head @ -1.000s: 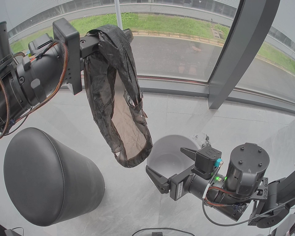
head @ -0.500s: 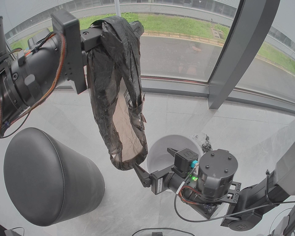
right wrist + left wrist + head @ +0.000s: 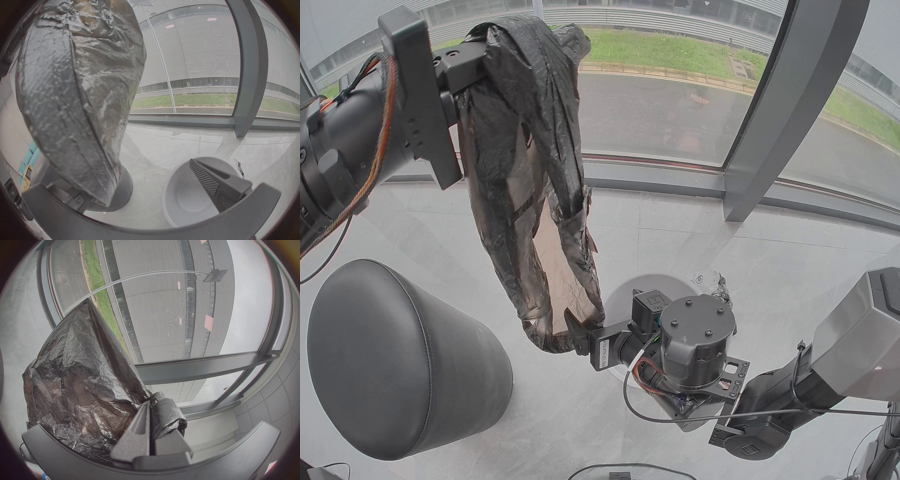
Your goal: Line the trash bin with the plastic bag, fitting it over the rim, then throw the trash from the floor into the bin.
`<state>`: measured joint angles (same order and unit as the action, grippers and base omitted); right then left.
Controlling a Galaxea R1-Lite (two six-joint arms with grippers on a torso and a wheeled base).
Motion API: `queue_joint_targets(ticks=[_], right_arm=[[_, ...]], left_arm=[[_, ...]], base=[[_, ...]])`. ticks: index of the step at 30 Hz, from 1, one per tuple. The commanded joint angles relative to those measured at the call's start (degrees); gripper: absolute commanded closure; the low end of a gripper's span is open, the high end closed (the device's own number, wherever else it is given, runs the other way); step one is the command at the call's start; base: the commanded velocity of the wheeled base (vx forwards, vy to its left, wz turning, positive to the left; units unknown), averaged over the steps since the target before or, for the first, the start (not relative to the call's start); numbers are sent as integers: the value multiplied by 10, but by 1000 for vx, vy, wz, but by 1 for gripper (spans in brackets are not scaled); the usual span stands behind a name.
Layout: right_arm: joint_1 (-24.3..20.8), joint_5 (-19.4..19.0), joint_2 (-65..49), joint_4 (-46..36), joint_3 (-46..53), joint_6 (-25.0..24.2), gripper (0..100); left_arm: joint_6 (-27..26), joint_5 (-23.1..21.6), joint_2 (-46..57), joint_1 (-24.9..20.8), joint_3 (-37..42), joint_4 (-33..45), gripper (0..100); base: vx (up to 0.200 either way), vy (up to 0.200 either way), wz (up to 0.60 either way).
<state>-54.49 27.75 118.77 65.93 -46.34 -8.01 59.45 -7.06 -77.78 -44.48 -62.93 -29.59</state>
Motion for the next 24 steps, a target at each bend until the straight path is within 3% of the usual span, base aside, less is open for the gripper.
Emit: queue_joint_targets(ticks=[1, 17, 18, 24], right_arm=[[1, 0, 20, 0, -12, 4, 0], [-11, 1, 35, 0, -46, 19, 0], [-11, 1, 36, 0, -46, 19, 100], [-12, 1, 37, 1, -45, 19, 100]], left_arm=[[3, -1, 5, -1, 1, 0, 100], [7, -3, 6, -1, 4, 0, 100], [7, -3, 6, -1, 4, 0, 100], [7, -3, 6, -1, 4, -1, 100]], base=[[0, 0, 0], [0, 0, 0], [0, 0, 0], [0, 0, 0]])
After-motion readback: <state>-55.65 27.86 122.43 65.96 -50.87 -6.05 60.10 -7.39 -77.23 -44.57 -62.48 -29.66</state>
